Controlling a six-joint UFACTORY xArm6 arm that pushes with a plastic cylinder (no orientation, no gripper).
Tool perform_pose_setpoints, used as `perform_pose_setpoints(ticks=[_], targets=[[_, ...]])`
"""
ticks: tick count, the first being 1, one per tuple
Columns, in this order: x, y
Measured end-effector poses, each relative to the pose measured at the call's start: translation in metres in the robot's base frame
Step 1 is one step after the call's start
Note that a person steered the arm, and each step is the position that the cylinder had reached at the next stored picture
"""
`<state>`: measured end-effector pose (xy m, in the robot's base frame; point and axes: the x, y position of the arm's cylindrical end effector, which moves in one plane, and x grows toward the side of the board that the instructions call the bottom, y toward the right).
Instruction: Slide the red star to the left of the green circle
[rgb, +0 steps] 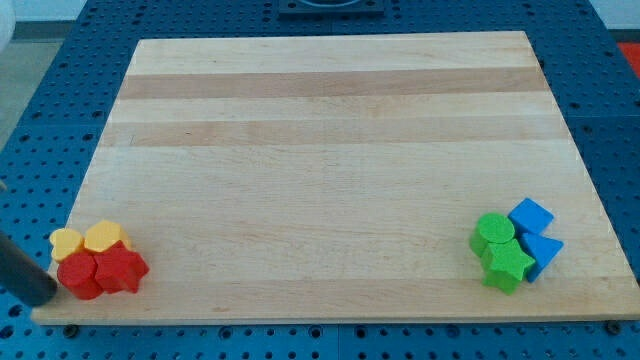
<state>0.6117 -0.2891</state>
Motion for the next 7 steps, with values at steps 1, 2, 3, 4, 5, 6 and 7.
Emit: perform_pose_setpoints(ticks=[1,2,3,4,5,6,7], targets=[[0.006,0.041],[-0.014,0.091],[-0.046,0.132],[-0.045,0.133],[-0.019,0.111],[0.006,0.074],[0.006,0.015]])
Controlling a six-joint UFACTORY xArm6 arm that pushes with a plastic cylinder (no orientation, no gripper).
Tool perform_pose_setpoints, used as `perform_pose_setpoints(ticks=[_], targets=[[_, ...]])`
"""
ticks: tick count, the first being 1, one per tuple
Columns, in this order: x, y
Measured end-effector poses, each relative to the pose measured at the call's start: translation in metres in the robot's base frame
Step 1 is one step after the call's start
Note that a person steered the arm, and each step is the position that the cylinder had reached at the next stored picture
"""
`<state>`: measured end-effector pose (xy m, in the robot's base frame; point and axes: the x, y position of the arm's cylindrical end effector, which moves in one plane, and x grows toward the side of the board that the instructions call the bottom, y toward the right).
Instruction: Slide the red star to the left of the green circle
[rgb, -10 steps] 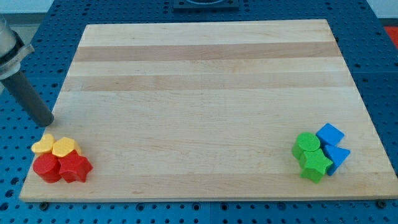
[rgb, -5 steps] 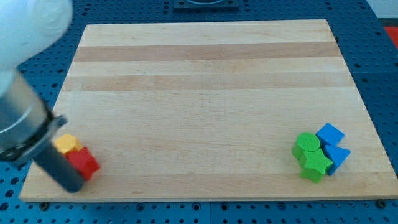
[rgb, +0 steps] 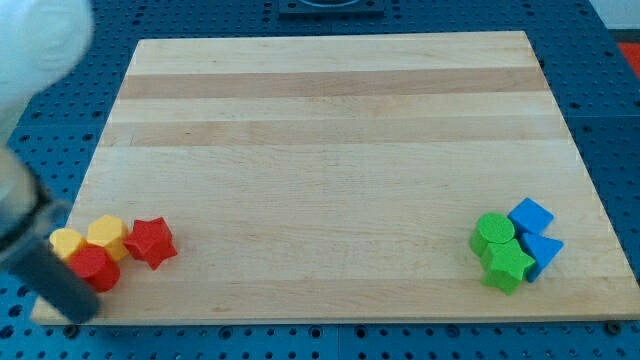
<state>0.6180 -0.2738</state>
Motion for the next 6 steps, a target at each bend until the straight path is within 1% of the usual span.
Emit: perform_pose_setpoints(ticks=[1,2,4,5,6], targets=[[-0.011,-0.030],[-0.037,-0.013],[-0.083,0.126],[-0.095,0.140],[-0.095,0.141]])
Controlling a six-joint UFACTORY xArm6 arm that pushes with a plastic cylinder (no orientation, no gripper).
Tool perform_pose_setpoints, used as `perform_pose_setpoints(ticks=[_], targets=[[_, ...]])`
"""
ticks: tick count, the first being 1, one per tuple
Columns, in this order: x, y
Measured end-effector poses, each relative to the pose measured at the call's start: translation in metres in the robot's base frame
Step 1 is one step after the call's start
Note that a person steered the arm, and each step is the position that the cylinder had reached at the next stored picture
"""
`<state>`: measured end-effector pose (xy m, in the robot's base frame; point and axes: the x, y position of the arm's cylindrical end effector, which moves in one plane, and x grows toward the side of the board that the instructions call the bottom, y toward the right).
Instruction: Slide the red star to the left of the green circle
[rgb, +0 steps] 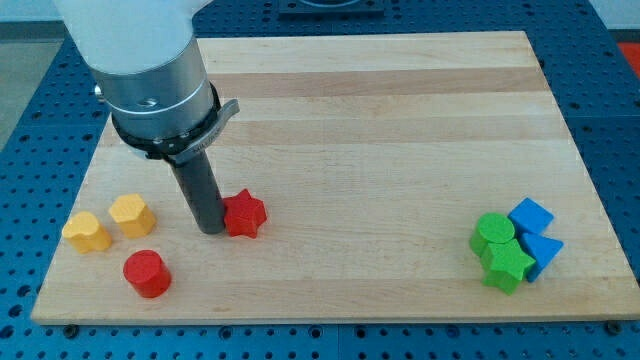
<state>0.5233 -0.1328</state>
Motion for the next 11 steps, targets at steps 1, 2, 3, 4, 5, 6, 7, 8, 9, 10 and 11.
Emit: perform_pose_setpoints(ticks=[1,2,3,4,5,6,7,8,9,10,11], targets=[[-0.007,0.067],[-0.009,0.083],[-0.010,0.041],[-0.018,0.032],[-0.029,0.057],[-0.038,0.091],[-0.031,0.147],[-0.019,0.170],[-0.019,0.111],[-0.012,0.053],[0.010,0.059]])
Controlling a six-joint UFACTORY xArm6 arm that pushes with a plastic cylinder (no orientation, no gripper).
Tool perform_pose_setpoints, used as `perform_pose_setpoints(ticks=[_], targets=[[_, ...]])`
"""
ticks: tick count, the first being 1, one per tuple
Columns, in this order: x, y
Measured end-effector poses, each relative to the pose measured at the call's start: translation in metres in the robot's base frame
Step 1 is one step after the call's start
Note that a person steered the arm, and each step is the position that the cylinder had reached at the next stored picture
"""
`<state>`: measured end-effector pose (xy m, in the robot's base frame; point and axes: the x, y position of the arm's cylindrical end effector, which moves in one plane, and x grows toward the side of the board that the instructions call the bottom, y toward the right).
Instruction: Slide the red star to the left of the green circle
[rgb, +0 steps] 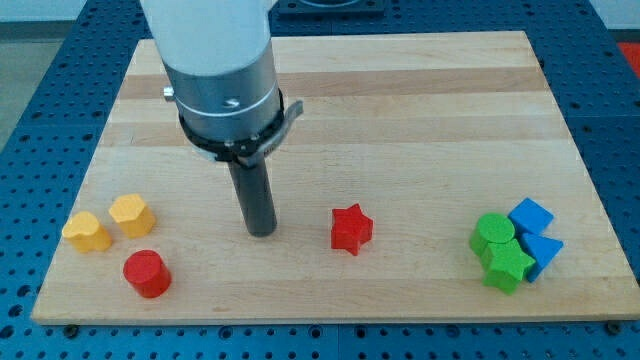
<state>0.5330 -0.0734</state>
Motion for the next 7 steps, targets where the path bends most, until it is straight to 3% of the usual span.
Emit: perform_pose_setpoints(ticks=[5,6,7], targets=[[0.000,0.140],[0.000,0.119],[-0.031,0.053]])
